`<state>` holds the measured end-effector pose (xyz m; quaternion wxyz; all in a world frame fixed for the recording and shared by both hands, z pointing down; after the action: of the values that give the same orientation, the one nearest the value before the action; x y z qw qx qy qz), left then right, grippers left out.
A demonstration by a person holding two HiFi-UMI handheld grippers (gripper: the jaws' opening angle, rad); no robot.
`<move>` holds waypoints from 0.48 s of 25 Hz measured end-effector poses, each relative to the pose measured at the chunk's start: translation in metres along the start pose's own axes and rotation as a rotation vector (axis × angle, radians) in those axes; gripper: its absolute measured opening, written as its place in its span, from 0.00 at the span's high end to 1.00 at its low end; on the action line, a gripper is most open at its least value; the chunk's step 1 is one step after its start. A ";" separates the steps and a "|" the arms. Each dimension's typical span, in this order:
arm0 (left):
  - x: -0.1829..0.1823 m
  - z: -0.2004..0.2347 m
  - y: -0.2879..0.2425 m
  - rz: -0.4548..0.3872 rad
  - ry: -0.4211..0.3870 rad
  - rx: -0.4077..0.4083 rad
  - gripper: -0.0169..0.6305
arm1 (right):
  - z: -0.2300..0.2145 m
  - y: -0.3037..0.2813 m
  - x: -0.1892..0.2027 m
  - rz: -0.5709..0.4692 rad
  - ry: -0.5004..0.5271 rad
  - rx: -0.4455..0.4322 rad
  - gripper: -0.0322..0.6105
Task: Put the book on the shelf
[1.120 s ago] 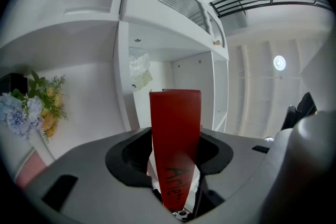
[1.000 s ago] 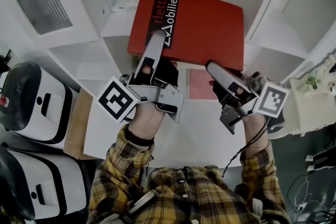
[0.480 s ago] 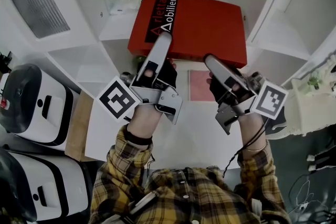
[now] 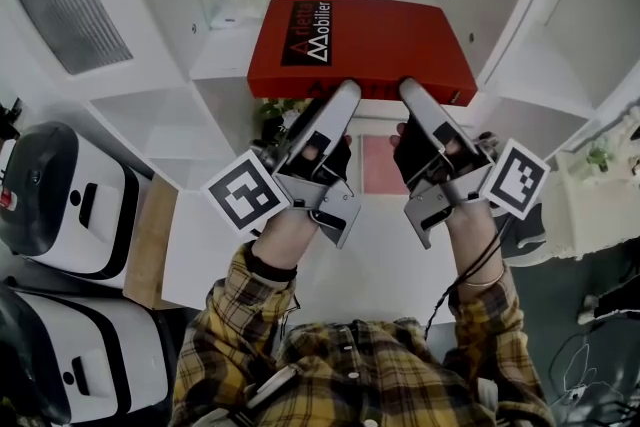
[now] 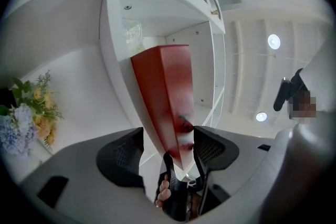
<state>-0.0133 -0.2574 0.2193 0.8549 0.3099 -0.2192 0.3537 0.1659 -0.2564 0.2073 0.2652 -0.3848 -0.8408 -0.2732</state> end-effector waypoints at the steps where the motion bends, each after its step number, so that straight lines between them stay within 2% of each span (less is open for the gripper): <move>1: -0.001 0.001 0.000 -0.002 -0.001 -0.004 0.51 | 0.000 0.000 0.000 0.002 0.010 0.003 0.59; 7: -0.001 0.000 0.002 -0.017 0.003 -0.020 0.59 | 0.002 0.000 0.001 0.010 0.037 0.018 0.60; 12: 0.000 0.002 0.002 -0.023 0.007 -0.021 0.61 | 0.002 0.000 0.001 0.012 0.044 0.024 0.61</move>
<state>-0.0151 -0.2574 0.2219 0.8629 0.3019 -0.2163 0.3427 0.1649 -0.2549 0.2063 0.2898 -0.3806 -0.8356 -0.2700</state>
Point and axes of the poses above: the fingertips, and each gripper's own axes: y backward along the fingers, z to its left, x out of its underside, the point moved 7 cm from there along y, backward along the fingers, and after that the axes turned 8 degrees about z, right-handed, at the moved point
